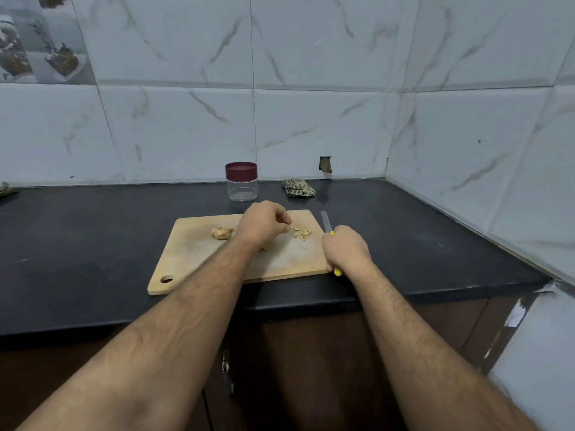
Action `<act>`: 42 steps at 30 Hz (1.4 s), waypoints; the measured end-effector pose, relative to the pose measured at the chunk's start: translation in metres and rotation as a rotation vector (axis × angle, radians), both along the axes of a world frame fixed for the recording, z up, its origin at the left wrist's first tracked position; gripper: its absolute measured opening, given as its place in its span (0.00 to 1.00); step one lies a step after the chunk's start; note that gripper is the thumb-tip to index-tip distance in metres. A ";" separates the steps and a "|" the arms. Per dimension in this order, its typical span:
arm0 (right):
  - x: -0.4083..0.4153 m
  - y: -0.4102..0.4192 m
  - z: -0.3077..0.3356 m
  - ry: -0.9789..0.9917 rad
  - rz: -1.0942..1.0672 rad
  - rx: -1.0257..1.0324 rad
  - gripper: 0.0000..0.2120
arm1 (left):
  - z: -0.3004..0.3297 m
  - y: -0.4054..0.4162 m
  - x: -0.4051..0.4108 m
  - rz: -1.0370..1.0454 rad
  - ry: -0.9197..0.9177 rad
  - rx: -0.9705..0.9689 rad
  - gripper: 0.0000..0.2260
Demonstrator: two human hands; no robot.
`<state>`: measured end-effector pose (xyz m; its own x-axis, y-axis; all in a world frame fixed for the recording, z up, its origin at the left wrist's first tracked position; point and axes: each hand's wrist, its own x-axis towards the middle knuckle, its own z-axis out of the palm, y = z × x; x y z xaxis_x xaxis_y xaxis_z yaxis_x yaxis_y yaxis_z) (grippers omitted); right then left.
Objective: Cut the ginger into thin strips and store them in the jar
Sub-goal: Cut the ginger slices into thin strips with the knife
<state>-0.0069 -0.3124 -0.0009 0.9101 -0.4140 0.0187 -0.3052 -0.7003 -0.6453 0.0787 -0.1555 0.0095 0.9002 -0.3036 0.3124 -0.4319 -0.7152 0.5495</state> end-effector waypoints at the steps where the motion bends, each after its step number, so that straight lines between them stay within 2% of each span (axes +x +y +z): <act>1: 0.001 0.000 -0.001 -0.004 0.001 0.012 0.11 | -0.001 -0.005 0.002 -0.004 0.006 0.025 0.06; 9: 0.001 -0.002 -0.004 0.003 0.013 0.045 0.09 | -0.007 -0.029 0.013 0.030 -0.017 0.104 0.07; 14: 0.001 0.002 -0.002 0.012 -0.010 0.021 0.09 | -0.009 -0.030 0.016 -0.015 -0.007 0.046 0.07; 17: -0.001 0.003 0.000 0.019 -0.008 0.004 0.06 | -0.004 -0.017 0.016 -0.019 -0.038 0.018 0.07; 26: -0.007 0.017 0.002 -0.005 0.095 -0.246 0.11 | -0.009 0.067 -0.007 0.131 -0.037 -0.138 0.04; 32: -0.013 0.037 0.010 -0.020 0.109 -0.364 0.14 | -0.025 0.079 -0.010 0.049 0.104 -0.062 0.13; 42: -0.004 0.063 0.012 0.041 0.198 -0.274 0.10 | -0.021 0.074 -0.007 -0.030 0.165 0.037 0.23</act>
<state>-0.0110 -0.2495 0.0114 0.9747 -0.2135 0.0665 -0.1676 -0.8943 -0.4150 0.0720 -0.0812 -0.0111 0.9285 -0.3399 0.1492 -0.3597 -0.7245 0.5880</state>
